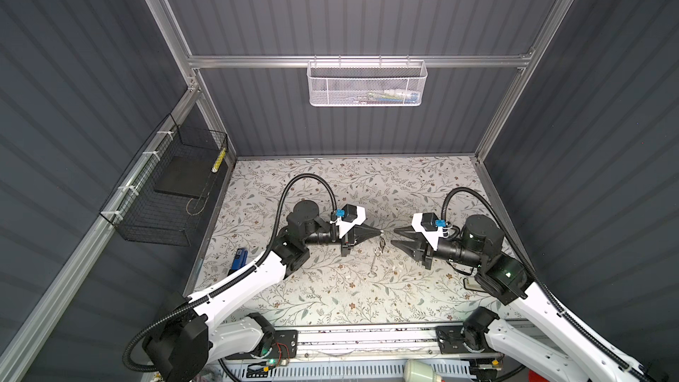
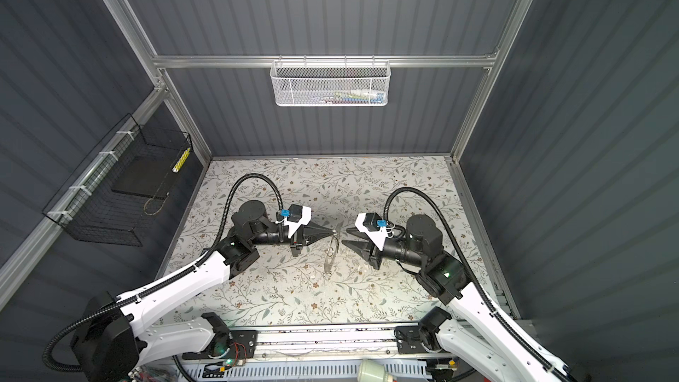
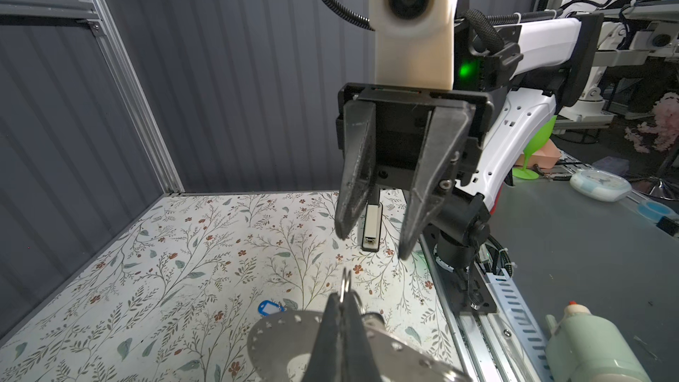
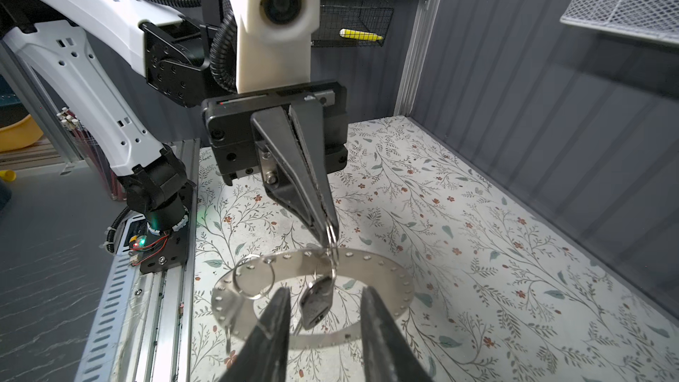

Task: Put the keys on the keyring

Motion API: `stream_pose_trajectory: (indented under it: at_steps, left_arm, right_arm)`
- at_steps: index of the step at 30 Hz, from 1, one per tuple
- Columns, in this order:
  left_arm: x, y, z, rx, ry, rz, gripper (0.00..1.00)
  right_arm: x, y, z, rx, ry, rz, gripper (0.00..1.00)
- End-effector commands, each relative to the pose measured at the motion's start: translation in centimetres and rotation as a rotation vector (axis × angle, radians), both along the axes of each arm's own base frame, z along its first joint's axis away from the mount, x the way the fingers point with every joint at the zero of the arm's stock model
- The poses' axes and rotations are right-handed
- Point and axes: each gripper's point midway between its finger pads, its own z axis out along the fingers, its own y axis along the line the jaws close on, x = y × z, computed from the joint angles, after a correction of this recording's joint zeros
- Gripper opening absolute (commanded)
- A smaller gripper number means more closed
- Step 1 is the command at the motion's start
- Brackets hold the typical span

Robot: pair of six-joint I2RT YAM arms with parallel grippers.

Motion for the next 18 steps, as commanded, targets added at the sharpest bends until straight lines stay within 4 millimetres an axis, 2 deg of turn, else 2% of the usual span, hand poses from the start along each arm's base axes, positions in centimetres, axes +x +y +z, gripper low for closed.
stream_pose_trajectory:
  at_steps: [1, 6, 12, 18]
  left_arm:
    - [-0.3, -0.2, 1.5, -0.032, -0.030, -0.040, 0.00]
    - [-0.5, -0.2, 1.5, -0.029, -0.029, -0.052, 0.00]
    - [-0.5, -0.2, 1.4, -0.026, -0.028, -0.058, 0.00]
    - [-0.6, -0.2, 1.4, -0.026, -0.029, -0.062, 0.00]
  right_arm:
    - [0.0, 0.4, -0.3, 0.005, 0.010, 0.018, 0.35]
    - [0.4, 1.2, -0.2, 0.038, 0.039, 0.040, 0.34]
    - [0.8, 1.8, -0.8, 0.043, 0.070, 0.046, 0.31]
    - [1.0, 1.9, -1.0, 0.044, 0.076, 0.047, 0.23]
